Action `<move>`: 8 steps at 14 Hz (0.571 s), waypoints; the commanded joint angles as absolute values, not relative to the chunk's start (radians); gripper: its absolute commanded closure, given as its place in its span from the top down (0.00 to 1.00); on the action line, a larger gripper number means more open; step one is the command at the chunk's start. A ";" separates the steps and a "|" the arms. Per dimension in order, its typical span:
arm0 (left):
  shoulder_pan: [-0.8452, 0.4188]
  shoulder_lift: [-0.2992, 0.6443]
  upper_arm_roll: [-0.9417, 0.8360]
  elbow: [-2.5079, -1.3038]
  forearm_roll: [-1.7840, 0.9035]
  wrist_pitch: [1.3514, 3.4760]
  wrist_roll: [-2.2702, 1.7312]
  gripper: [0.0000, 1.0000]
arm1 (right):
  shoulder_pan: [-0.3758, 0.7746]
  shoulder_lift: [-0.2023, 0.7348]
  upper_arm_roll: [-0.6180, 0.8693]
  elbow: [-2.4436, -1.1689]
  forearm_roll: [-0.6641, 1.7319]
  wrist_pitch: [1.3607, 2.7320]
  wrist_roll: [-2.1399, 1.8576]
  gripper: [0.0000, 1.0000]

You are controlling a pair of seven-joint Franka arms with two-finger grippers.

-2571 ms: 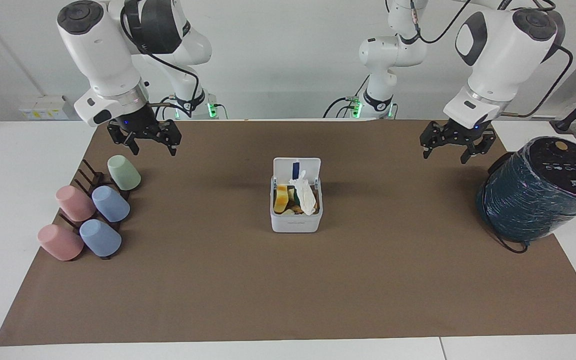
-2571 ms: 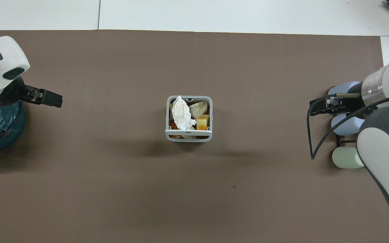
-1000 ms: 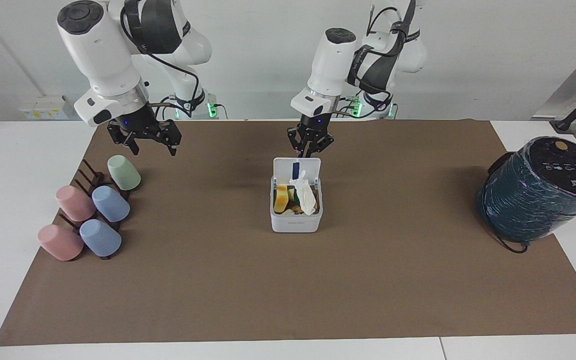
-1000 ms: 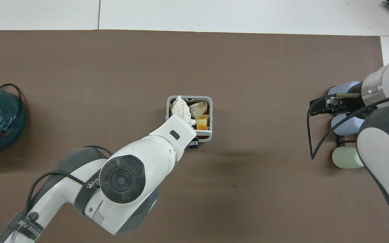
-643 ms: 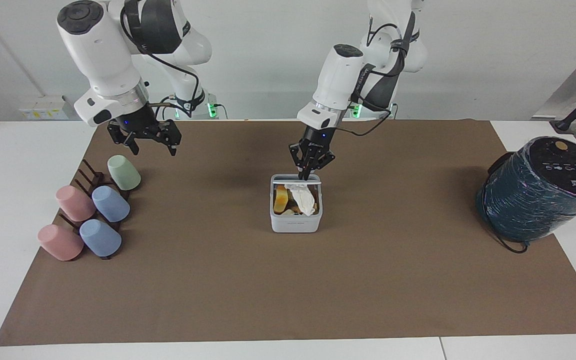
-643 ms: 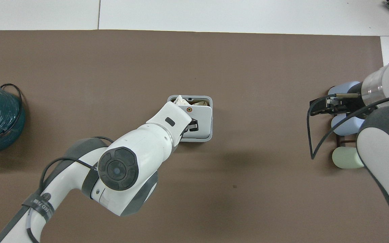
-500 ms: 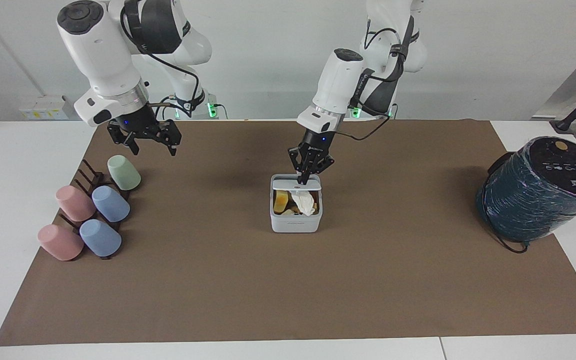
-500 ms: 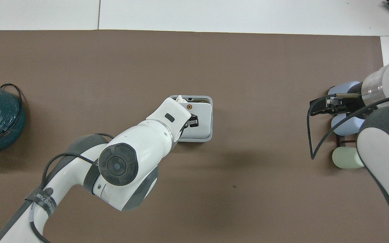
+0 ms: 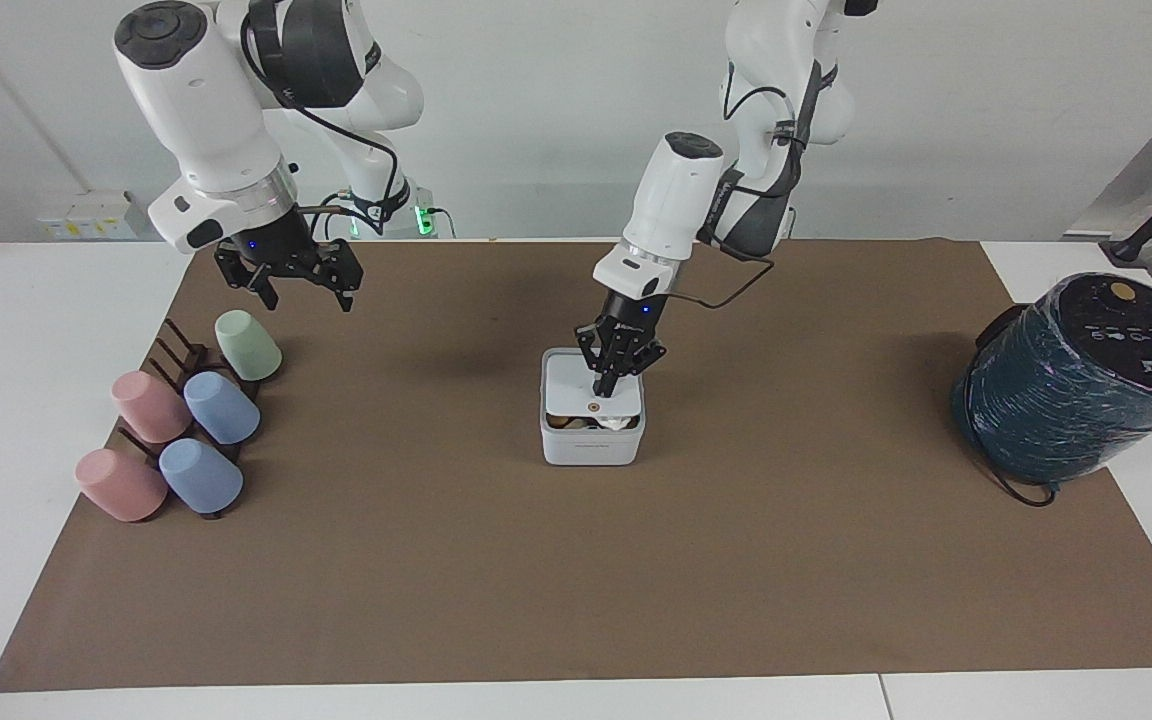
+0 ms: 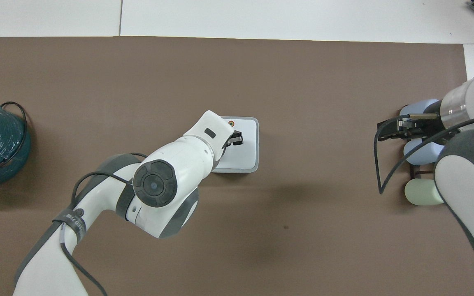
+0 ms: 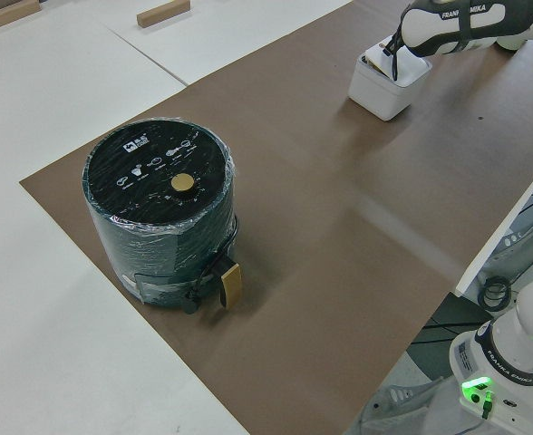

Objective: Close trash can lid
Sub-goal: 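Push the white lid down over the trash can with the left gripper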

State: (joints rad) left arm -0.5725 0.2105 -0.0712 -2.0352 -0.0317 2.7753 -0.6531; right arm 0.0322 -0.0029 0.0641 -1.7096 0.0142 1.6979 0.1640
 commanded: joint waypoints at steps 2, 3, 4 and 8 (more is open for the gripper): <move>-0.568 0.275 -0.074 -2.016 -0.046 2.813 -0.644 0.14 | 0.015 -0.028 0.074 -1.735 0.020 1.701 0.137 1.00; -0.568 0.278 -0.074 -2.017 -0.046 2.813 -0.643 0.14 | 0.015 -0.028 0.074 -1.735 0.020 1.701 0.137 1.00; -0.569 0.285 -0.075 -2.017 -0.046 2.813 -0.643 0.14 | 0.015 -0.028 0.074 -1.735 0.020 1.701 0.137 1.00; -0.568 0.317 -0.074 -2.016 -0.040 2.818 -0.606 0.11 | 0.015 -0.028 0.074 -1.735 0.020 1.701 0.137 1.00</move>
State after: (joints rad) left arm -0.5702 0.2292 -0.0714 -2.0283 -0.0317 2.7995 -0.6429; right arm 0.0322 -0.0029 0.0641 -1.7096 0.0142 1.6979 0.1640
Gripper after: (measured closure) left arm 0.863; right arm 0.000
